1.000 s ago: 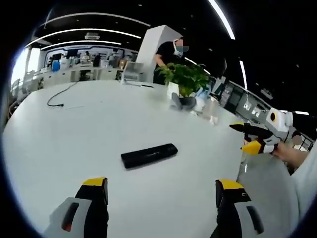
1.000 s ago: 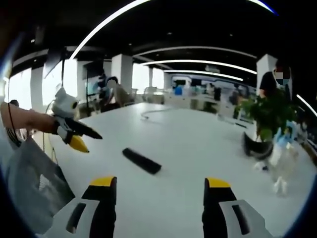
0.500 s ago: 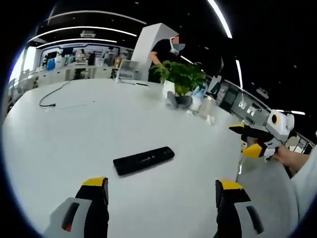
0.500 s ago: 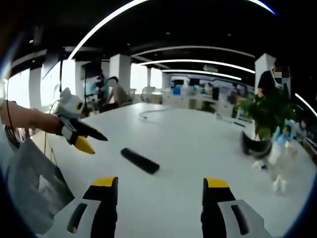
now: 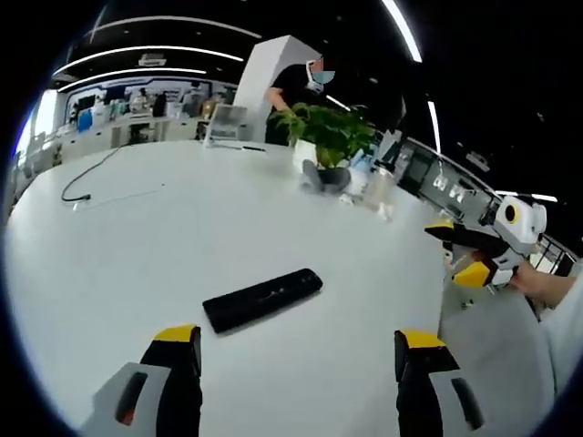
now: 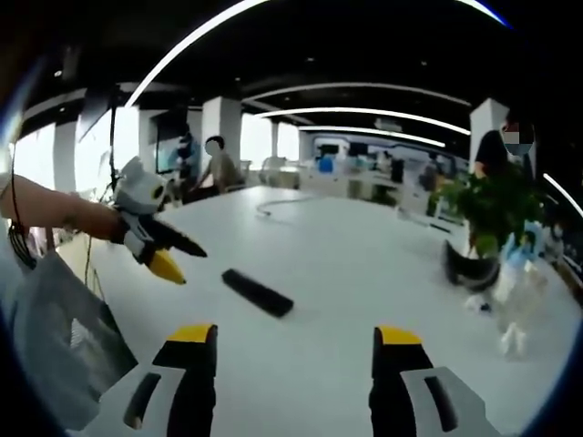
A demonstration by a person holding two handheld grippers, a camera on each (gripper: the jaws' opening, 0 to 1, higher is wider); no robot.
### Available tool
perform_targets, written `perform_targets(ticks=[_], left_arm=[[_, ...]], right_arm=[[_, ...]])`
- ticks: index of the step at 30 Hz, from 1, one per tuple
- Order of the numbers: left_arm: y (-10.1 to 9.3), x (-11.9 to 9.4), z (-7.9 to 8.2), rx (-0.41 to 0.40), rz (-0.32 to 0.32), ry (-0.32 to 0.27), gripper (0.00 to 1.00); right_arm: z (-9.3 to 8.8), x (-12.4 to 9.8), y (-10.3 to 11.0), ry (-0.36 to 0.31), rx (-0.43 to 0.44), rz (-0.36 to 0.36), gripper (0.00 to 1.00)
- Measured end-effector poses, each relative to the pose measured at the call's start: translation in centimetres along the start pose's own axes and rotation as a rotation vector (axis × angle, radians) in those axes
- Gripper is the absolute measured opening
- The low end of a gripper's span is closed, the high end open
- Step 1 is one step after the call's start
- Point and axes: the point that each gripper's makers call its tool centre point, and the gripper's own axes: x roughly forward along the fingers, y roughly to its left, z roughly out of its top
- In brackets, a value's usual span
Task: Press the specified remote control buttons in sequence, fully releasing each button before pressing the next.
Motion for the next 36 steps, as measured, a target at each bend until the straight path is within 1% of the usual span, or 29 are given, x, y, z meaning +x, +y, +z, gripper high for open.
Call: perform_targets(ticks=[6,10,15,20,32,36], left_arm=[[0.4,0.6,0.6,0.043,0.002,0.016,0.91],[0.6,1.1,0.5,0.14,0.001,0.069,0.91],[0.8,1.8,0.7,0.163,-0.014,0.096,0.92],[1.2,2.1,1.2,0.153,-0.023,0.09,0.92],[2.2,2.8,0.3,0.183,-0.03,0.154,0.91],[2.3,3.1,0.3,0.199,-0.044,0.168,0.91]], right_arm=[[-0.1,0.0,0.1,0.007,-0.01,0.0,0.68],[-0.1,0.0,0.0,0.01,-0.009,-0.001,0.67],[-0.2,0.0,0.0,0.014,-0.01,0.001,0.67],[-0.2,0.0,-0.1,0.014,-0.009,-0.007,0.67],[-0.5,0.0,-0.3,0.027,-0.01,-0.016,0.67],[-0.6,0.0,-0.3,0.038,-0.018,-0.019,0.67]])
